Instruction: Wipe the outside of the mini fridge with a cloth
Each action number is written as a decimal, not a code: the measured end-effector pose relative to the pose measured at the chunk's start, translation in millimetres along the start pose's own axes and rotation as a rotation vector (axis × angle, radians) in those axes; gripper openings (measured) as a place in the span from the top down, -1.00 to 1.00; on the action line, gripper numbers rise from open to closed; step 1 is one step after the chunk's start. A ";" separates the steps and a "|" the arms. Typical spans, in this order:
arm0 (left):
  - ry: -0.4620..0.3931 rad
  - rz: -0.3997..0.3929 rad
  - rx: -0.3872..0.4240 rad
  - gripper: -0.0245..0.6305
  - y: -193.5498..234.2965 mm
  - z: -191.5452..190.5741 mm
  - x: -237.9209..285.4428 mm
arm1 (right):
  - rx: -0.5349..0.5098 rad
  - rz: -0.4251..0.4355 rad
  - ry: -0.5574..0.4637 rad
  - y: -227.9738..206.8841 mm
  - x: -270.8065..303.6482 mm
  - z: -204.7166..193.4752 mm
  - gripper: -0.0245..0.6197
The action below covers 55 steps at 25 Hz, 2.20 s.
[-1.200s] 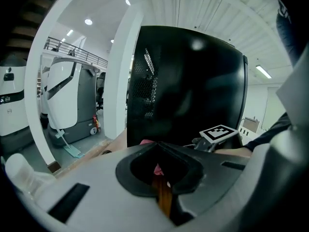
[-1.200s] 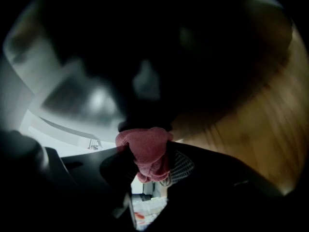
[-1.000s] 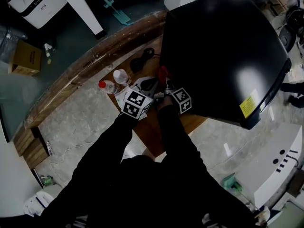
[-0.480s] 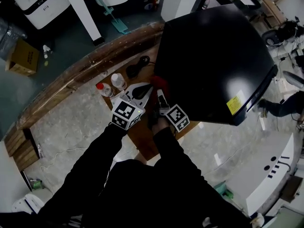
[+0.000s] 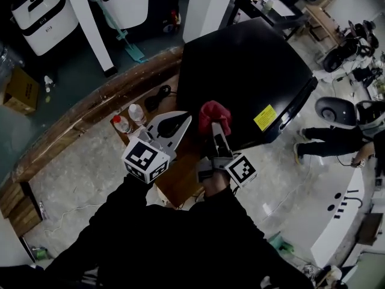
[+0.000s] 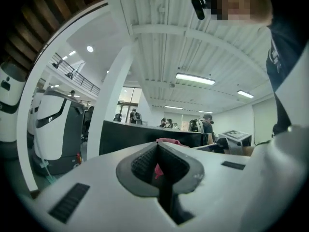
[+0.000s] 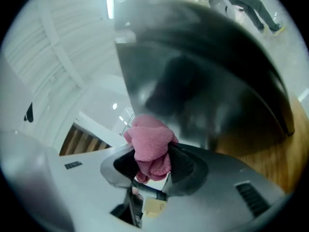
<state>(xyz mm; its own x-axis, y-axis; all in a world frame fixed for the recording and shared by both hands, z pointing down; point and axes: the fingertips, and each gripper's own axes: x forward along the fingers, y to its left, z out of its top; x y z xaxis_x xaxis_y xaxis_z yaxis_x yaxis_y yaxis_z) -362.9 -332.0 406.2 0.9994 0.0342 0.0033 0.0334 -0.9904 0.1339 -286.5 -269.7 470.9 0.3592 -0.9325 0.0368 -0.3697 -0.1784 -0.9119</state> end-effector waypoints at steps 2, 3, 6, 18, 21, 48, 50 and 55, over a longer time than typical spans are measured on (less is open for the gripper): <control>-0.017 -0.033 0.038 0.91 -17.8 12.9 9.9 | 0.014 0.014 -0.041 9.5 -8.9 18.8 0.47; -0.023 -0.050 0.047 0.91 -25.6 17.2 14.5 | 0.025 0.014 -0.060 10.4 -12.8 27.0 0.47; -0.030 -0.083 0.056 0.91 -42.4 21.8 24.9 | 0.076 0.003 -0.094 3.3 -18.9 40.2 0.47; 0.070 -0.092 0.031 0.91 -40.0 -27.3 47.2 | 0.209 -0.042 -0.098 -37.7 -14.9 35.0 0.46; 0.115 -0.076 0.013 0.91 -26.9 -57.9 49.7 | 0.214 -0.095 -0.084 -67.0 -9.8 22.5 0.46; 0.394 -0.026 -0.090 0.91 6.0 -236.7 62.0 | 0.283 -0.493 0.073 -319.9 18.4 -91.3 0.47; 0.395 -0.036 -0.080 0.91 3.5 -233.8 61.0 | 0.306 -0.503 0.070 -325.5 18.0 -94.0 0.47; 0.355 -0.064 -0.112 0.91 -5.3 -204.5 51.1 | 0.231 -0.448 0.158 -284.4 13.2 -101.8 0.48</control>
<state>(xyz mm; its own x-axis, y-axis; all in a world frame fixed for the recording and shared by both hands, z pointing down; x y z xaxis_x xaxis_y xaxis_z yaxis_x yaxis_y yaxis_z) -313.6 -297.7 608.3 0.9298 0.1592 0.3319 0.0749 -0.9646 0.2528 -263.9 -263.3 772.3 0.2984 -0.8200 0.4884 -0.0047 -0.5130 -0.8584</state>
